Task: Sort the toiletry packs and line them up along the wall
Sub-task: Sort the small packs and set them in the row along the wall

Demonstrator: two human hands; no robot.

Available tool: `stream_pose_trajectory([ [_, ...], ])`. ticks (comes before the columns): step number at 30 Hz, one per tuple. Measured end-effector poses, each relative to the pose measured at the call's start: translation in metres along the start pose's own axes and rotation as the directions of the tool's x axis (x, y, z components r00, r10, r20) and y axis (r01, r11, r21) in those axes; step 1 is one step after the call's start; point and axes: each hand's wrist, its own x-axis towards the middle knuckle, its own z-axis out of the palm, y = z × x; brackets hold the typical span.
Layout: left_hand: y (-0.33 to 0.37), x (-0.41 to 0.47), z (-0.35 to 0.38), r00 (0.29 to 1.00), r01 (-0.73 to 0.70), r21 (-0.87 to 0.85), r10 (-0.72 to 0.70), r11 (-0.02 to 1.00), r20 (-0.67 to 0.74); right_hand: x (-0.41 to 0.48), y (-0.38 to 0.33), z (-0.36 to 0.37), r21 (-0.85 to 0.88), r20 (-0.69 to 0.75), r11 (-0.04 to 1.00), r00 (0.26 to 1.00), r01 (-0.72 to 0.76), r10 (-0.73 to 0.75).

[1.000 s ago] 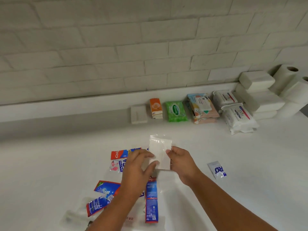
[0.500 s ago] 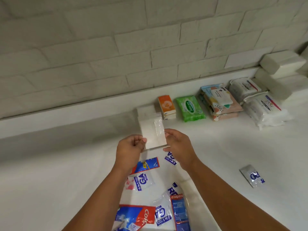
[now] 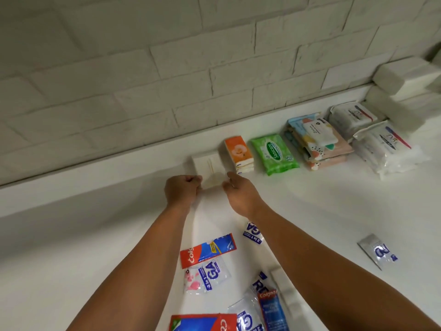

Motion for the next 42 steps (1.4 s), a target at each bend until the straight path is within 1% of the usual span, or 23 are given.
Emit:
stream_pose_trajectory([
  [4, 0.0, 0.001, 0.004, 0.999, -0.002, 0.017, 0.003, 1.0, -0.034, 0.004, 0.001, 0.0, -0.041, 0.009, 0.999, 1.0, 0.009, -0.009],
  [9, -0.001, -0.003, 0.003, 0.997, -0.024, 0.081, 0.029, 0.996, -0.067, 0.001, 0.001, -0.002, -0.061, 0.011, 0.998, 1.0, 0.026, -0.026],
  [12, -0.001, -0.015, -0.001, 0.993, -0.073, 0.15, 0.086, 0.986, -0.078, -0.006, 0.006, -0.009, -0.033, 0.016, 0.999, 0.999, 0.029, -0.028],
  [15, -0.001, -0.043, -0.002, 0.986, -0.126, 0.258, 0.149, 0.958, -0.074, -0.023, 0.016, -0.022, -0.001, 0.015, 0.999, 0.999, 0.039, -0.039],
  [16, -0.003, -0.055, 0.0, 0.983, -0.142, 0.268, 0.167, 0.953, -0.076, -0.03, 0.021, -0.028, -0.003, 0.015, 0.999, 0.999, 0.048, -0.048],
  [17, -0.005, -0.069, 0.002, 0.981, -0.159, 0.238, 0.181, 0.958, -0.072, -0.038, 0.026, -0.034, -0.007, 0.015, 0.998, 0.998, 0.06, -0.06],
  [19, -0.009, -0.102, 0.007, 0.975, -0.207, 0.15, 0.217, 0.967, -0.048, -0.054, 0.036, -0.049, 0.003, 0.013, 0.996, 0.996, 0.093, -0.093],
  [22, -0.011, -0.156, 0.016, 0.948, -0.316, 0.14, 0.315, 0.938, 0.031, -0.082, 0.049, -0.074, -0.02, 0.005, 0.986, 0.986, 0.168, -0.168],
  [25, -0.014, -0.192, 0.027, 0.916, -0.402, 0.192, 0.39, 0.895, 0.099, -0.106, 0.061, -0.093, -0.167, 0.036, 0.954, 0.968, 0.249, -0.247],
  [28, -0.018, -0.222, 0.042, 0.884, -0.453, 0.21, 0.407, 0.866, 0.231, -0.133, 0.079, -0.107, -0.291, 0.105, 0.915, 0.96, 0.279, -0.259],
  [30, -0.023, -0.236, 0.05, 0.857, -0.49, 0.263, 0.404, 0.831, 0.32, -0.148, 0.094, -0.112, -0.404, 0.165, 0.859, 0.949, 0.314, -0.269],
  [32, -0.027, -0.244, 0.056, 0.842, -0.508, 0.363, 0.361, 0.781, 0.401, -0.162, 0.106, -0.115, -0.513, 0.231, 0.789, 0.939, 0.338, -0.253],
  [34, -0.029, -0.251, 0.063, 0.834, -0.529, 0.496, 0.313, 0.688, 0.455, -0.171, 0.115, -0.119, -0.598, 0.282, 0.71, 0.927, 0.371, -0.247],
  [36, -0.029, -0.258, 0.069, 0.835, -0.54, 0.617, 0.277, 0.572, 0.475, -0.177, 0.122, -0.121, -0.65, 0.289, 0.657, 0.924, 0.382, -0.252],
  [39, -0.025, -0.267, 0.074, 0.852, -0.522, 0.721, 0.243, 0.457, 0.463, -0.183, 0.129, -0.123, -0.678, 0.282, 0.634, 0.928, 0.372, -0.244],
  [41, -0.021, -0.274, 0.078, 0.858, -0.512, 0.748, 0.232, 0.422, 0.457, -0.186, 0.132, -0.125, -0.666, 0.271, 0.658, 0.936, 0.352, -0.226],
  [42, -0.02, -0.276, 0.079, 0.861, -0.509, 0.748, 0.238, 0.426, 0.45, -0.188, 0.133, -0.126, -0.659, 0.264, 0.668, 0.938, 0.346, -0.225],
])
